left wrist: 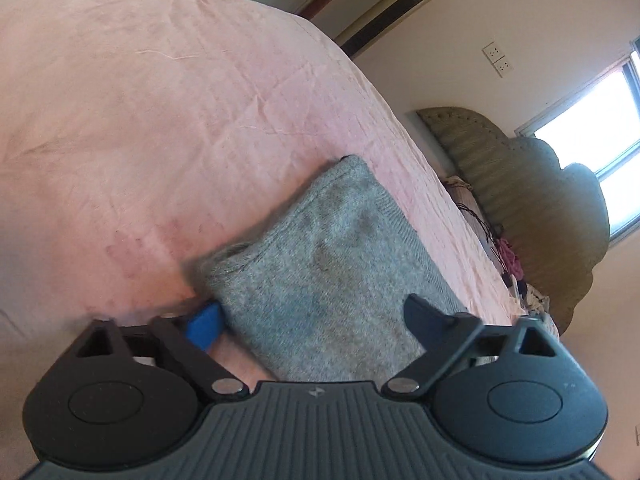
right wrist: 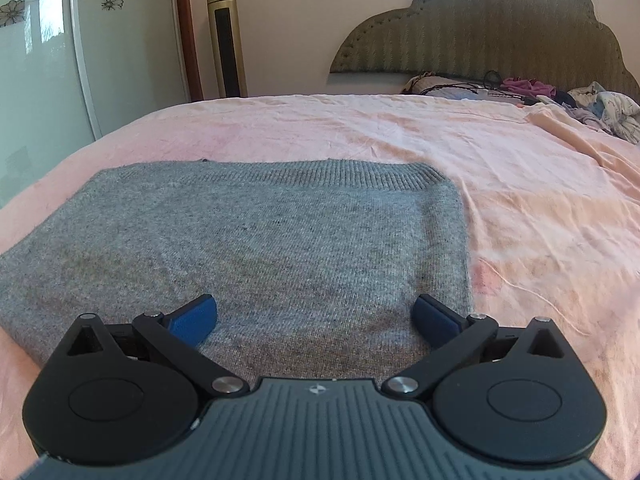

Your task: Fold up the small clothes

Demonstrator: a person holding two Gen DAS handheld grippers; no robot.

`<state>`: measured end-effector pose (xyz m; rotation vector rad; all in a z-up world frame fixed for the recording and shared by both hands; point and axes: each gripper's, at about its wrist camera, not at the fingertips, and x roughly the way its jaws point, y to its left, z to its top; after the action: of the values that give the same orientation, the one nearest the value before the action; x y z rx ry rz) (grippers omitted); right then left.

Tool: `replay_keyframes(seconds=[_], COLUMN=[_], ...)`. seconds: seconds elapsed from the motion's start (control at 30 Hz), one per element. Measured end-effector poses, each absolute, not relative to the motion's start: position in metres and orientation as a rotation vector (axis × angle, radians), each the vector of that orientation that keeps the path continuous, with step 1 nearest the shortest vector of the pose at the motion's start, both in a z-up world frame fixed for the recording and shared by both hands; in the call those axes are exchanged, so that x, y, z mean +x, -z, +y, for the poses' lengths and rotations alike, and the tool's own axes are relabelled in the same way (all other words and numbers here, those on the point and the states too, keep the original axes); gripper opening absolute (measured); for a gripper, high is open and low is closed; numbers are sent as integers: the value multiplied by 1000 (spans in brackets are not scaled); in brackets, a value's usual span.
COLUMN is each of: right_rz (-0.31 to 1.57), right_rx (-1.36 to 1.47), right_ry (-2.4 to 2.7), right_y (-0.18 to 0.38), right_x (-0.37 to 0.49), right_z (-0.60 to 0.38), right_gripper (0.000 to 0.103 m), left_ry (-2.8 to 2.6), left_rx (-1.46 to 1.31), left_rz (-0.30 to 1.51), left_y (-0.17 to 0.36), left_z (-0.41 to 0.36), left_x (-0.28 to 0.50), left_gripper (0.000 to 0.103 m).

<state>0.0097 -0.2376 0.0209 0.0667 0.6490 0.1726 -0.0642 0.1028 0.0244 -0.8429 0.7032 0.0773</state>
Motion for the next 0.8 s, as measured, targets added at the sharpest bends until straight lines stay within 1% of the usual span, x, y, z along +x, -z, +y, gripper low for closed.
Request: replay_keyframes(seconds=[0.03,0.07,0.3,0.43,0.5,0.57,0.67,0.8], right_rz=[645,641,620,610,605,598,591,626], right_rx=[83,97,176,216,240,276,416,745], right_ry=[-178,-183,-213,-226,-233,-243,-288,-389], right_y=[-22,-22,-23,-24,-24,-24,-25,-36], right_x=[10,10,7,6,7,6,7,15], right_z=[-241,-243,-254,-259,-262,-267,-285,-328], right_gripper=[103,103,103,103,103,103,103,103], left_ry=[-90,-106,-154,-124,-21,134,327,419], left_rx=[-814,-791,-724,-472,-298,-123,72,145], left_rz=[757,812,801,705,640,612,633,684], left_y=[-21,-17,-27,-68,-92,-102,-84,-63], left_z=[99,95,83,41,-2,-58,-125,-151], left_x=[-54,-46,-39,-41,-41,-43,-55,-68], left_gripper=[9,7,6,5,5,5,5,5])
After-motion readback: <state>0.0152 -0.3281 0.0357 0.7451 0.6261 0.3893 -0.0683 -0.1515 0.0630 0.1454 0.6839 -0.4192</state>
